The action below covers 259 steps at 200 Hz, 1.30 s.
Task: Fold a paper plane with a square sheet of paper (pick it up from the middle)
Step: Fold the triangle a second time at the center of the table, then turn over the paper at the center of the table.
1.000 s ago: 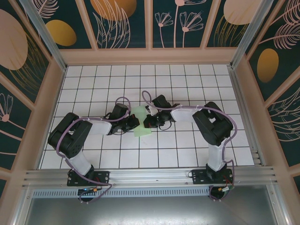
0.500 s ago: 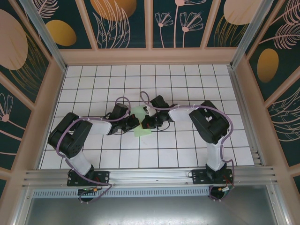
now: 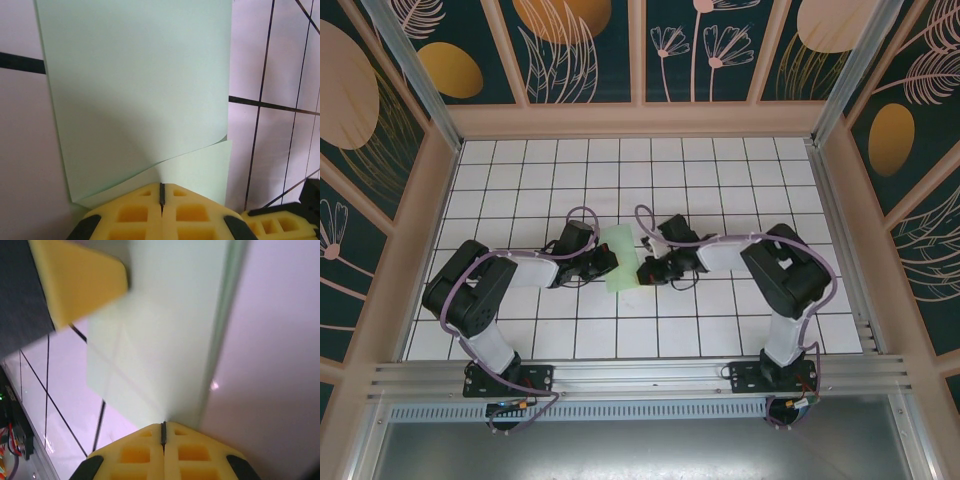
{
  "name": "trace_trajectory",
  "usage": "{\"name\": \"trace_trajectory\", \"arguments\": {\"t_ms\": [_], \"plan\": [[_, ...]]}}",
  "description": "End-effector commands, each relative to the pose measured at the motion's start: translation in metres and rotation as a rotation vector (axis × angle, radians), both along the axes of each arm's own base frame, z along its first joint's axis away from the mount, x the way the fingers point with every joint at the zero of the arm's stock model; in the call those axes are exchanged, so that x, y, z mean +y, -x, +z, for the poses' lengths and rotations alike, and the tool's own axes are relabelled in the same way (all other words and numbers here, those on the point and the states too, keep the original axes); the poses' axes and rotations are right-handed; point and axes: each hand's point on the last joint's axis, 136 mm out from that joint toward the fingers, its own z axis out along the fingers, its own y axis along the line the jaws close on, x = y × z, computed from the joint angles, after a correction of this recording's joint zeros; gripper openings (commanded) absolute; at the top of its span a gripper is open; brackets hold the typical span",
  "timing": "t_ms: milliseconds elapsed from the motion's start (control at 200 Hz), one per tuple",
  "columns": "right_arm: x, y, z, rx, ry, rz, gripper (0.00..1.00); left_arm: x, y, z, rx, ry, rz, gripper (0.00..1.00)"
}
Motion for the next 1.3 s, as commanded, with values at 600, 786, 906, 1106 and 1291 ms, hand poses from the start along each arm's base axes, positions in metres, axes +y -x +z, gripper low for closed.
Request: {"name": "trace_trajectory", "arguments": {"t_ms": [600, 786, 906, 1106, 1291], "plan": [[-0.001, -0.075, 0.061, -0.141, -0.140, -0.182, 0.38, 0.001, -0.024, 0.091, -0.188, 0.062, 0.076, 0.59], [0.013, -0.082, 0.053, -0.124, -0.168, -0.113, 0.43, 0.023, -0.010, 0.082, -0.172, 0.041, 0.165, 0.73], [0.022, -0.082, 0.046, -0.107, -0.185, -0.072, 0.43, 0.028, -0.001, 0.077, -0.177, 0.046, 0.165, 0.83], [0.032, -0.076, 0.037, -0.070, -0.215, -0.018, 0.33, 0.027, 0.007, 0.072, -0.179, 0.066, 0.145, 0.97], [0.032, -0.075, 0.032, -0.054, -0.215, -0.019, 0.16, 0.021, 0.009, 0.071, -0.167, 0.094, 0.115, 0.99]]}}
